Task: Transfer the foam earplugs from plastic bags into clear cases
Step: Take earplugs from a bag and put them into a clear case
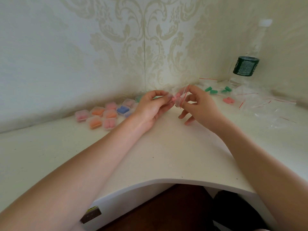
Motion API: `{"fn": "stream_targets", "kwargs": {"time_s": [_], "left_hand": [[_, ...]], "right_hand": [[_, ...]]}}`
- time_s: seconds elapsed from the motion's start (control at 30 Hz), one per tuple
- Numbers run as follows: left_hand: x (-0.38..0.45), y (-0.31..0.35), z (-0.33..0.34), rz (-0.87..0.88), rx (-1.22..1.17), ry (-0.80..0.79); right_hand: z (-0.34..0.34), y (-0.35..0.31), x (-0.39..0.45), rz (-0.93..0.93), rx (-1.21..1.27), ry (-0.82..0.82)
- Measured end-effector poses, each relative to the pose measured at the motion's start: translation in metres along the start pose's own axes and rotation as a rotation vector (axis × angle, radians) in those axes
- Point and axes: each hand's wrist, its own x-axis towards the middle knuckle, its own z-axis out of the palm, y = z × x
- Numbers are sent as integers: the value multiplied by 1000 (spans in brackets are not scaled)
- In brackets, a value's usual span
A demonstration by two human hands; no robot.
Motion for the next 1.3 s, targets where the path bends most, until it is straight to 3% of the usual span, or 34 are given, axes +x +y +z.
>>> {"fn": "stream_targets", "kwargs": {"time_s": [0.23,0.33,0.57,0.8,1.07,1.3], "left_hand": [[-2,4,-2,52,-14,-87],[-2,5,-2,63,74,-115],[0,-3,0,107,172,-15],[2,-4,0,120,167,62],[-1,-1,-1,134,245,15],[1,-7,3,187,290,185]], "right_hand": [[-3,-9,1,167,197,-27],[-5,-8,0,148,202,-46],[-2,1,1,60,106,-77],[1,3,1,-18,-34,81],[2,1,1,20,-62,-61],[3,2,1,-26,-99,64]]}}
